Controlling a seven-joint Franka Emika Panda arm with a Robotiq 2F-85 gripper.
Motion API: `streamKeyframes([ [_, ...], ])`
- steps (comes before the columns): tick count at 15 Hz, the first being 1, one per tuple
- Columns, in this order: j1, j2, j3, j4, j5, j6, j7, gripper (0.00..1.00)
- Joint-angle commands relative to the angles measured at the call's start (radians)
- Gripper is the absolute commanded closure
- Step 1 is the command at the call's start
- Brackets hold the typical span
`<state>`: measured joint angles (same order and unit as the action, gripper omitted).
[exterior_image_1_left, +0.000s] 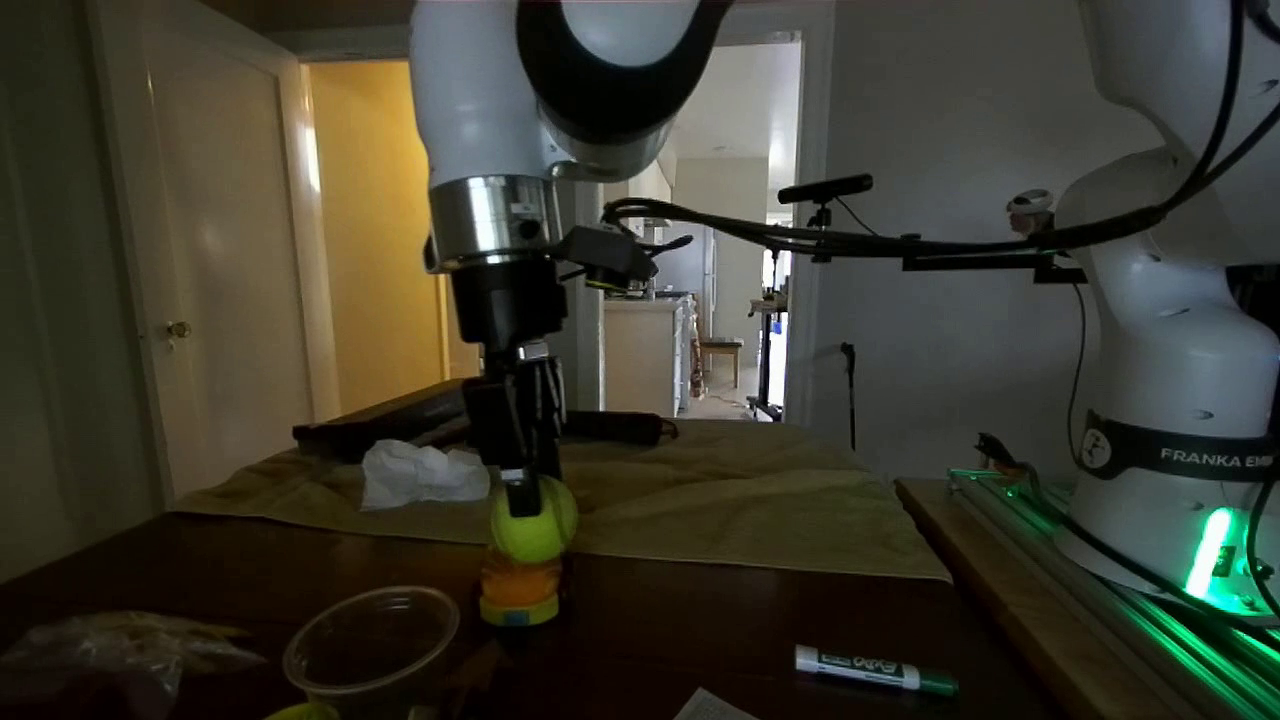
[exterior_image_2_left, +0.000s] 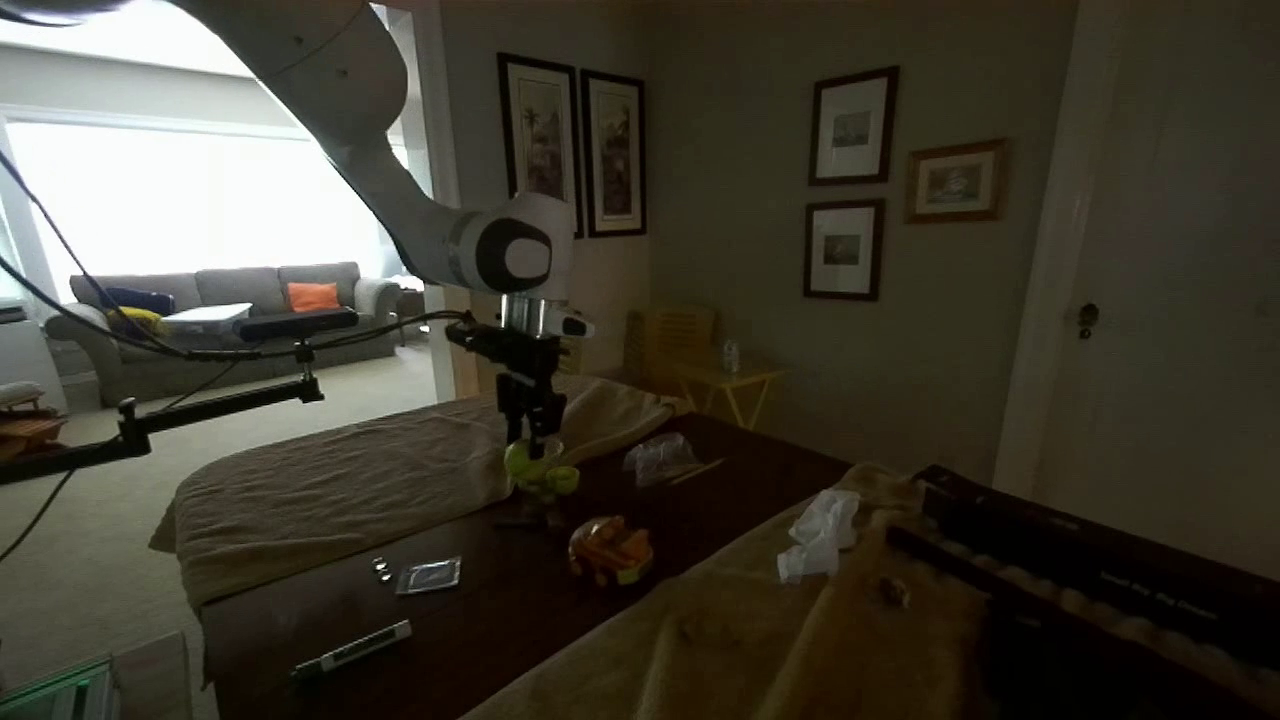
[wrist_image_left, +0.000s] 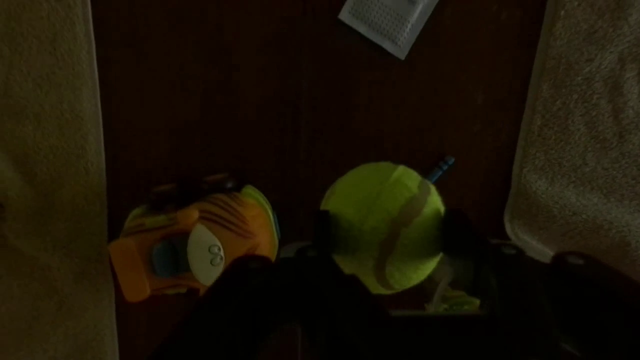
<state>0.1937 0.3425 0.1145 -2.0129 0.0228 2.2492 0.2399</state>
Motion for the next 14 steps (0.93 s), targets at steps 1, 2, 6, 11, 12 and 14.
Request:
streamKeyframes([
  [1, -0.012, -0.134, -0.014, -0.176, 0.033, 0.061, 0.072, 0.67],
  [2, -0.018, -0.154, -0.020, -0.199, 0.031, 0.066, 0.083, 0.67],
  [6, -0.051, -0.210, -0.045, -0.241, 0.026, 0.051, 0.089, 0.67],
  [11, -0.121, -0.209, -0.086, -0.217, 0.043, 0.028, 0.040, 0.67],
  [12, -0.134, -0.197, -0.092, -0.204, 0.049, 0.025, 0.026, 0.67],
  [14, -0.154, -0.168, -0.101, -0.172, 0.054, 0.018, 0.001, 0.67],
])
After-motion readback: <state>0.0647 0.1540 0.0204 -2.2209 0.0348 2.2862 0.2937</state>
